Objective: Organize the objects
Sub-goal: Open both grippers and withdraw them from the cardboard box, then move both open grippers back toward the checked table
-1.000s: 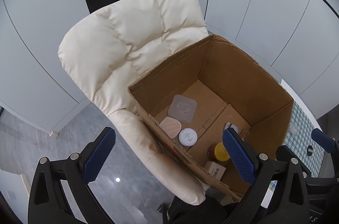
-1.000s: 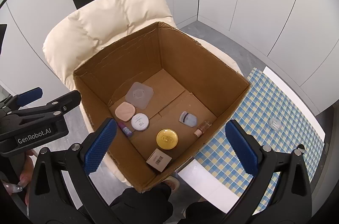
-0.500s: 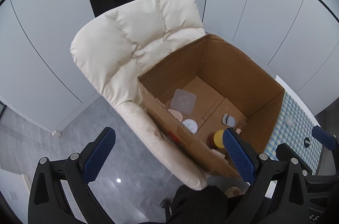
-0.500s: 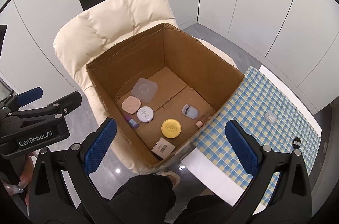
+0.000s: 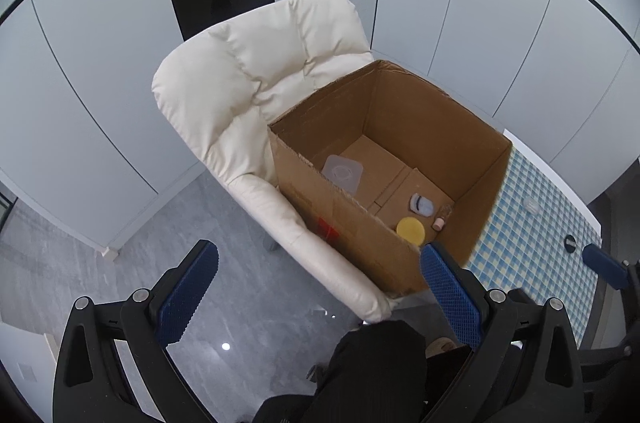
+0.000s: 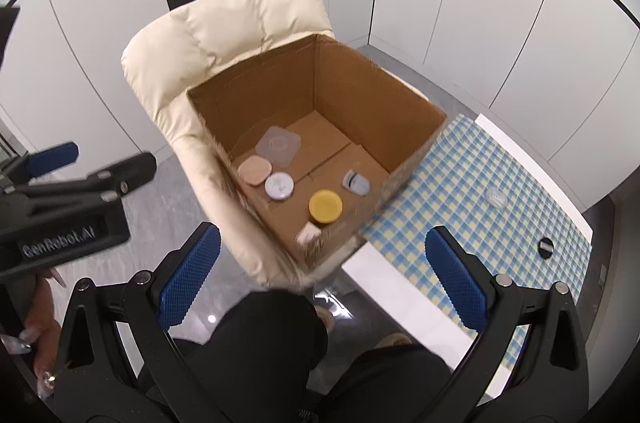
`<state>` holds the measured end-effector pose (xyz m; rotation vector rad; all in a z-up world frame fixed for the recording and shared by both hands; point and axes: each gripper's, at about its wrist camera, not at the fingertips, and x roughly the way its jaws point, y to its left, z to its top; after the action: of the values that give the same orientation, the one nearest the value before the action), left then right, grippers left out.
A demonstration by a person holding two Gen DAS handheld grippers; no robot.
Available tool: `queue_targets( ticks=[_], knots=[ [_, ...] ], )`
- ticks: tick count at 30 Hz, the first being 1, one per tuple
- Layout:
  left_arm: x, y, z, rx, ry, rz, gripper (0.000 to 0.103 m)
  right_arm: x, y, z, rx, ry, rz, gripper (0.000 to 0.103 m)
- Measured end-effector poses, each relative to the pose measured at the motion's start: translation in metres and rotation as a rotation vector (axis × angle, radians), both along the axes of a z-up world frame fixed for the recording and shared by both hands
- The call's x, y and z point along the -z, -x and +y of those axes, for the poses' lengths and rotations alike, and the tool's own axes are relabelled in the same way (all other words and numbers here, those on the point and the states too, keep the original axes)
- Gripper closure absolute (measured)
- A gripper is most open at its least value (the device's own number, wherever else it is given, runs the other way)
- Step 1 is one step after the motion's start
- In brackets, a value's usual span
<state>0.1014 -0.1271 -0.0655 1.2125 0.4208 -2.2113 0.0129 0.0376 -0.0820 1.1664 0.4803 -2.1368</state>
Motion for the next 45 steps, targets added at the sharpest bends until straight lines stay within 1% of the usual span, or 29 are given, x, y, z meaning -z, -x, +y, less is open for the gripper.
queue_targets(
  ticks=[6,9,12,18,25,28,31,37,40,42,45],
  knots=[
    [-0.004,-0.018,0.020,0.036,0.018,-0.024,0.002,0.001,-0.027,0.018,-0.001,0.000,-0.012,0.000],
    [-0.005,-0.031,0.028,0.044,0.019,-0.020,0.002,0.000,-0.038,0.029,0.002,0.002,-0.008,0.000],
    [0.001,-0.045,0.035,0.052,-0.017,0.001,0.002,0.000,-0.051,0.040,0.003,0.003,0.003,0.000],
    [0.011,-0.062,0.058,0.104,0.007,-0.017,0.002,0.006,-0.070,0.062,0.018,-0.007,0.008,0.000],
    [0.016,-0.081,0.075,0.125,-0.041,-0.010,0.002,0.007,-0.093,0.089,0.063,0.027,0.028,0.000],
    [0.021,-0.087,0.081,0.134,-0.061,-0.019,0.002,0.009,-0.098,0.096,0.069,0.042,0.010,0.000],
    [0.028,-0.093,0.085,0.132,-0.074,-0.037,0.002,0.011,-0.103,0.106,0.081,0.058,-0.010,0.000],
    [0.038,-0.100,0.084,0.102,-0.072,-0.053,0.002,0.019,-0.116,0.124,0.097,0.049,-0.027,0.000],
    [0.039,-0.103,0.081,0.088,-0.079,-0.044,0.002,0.024,-0.119,0.130,0.108,0.044,-0.043,0.000],
    [0.039,-0.104,0.082,0.093,-0.081,-0.036,0.002,0.028,-0.119,0.133,0.115,0.041,-0.049,0.000],
    [0.039,-0.102,0.085,0.114,-0.061,-0.036,0.002,0.030,-0.120,0.134,0.115,0.033,-0.047,0.000]
  ],
)
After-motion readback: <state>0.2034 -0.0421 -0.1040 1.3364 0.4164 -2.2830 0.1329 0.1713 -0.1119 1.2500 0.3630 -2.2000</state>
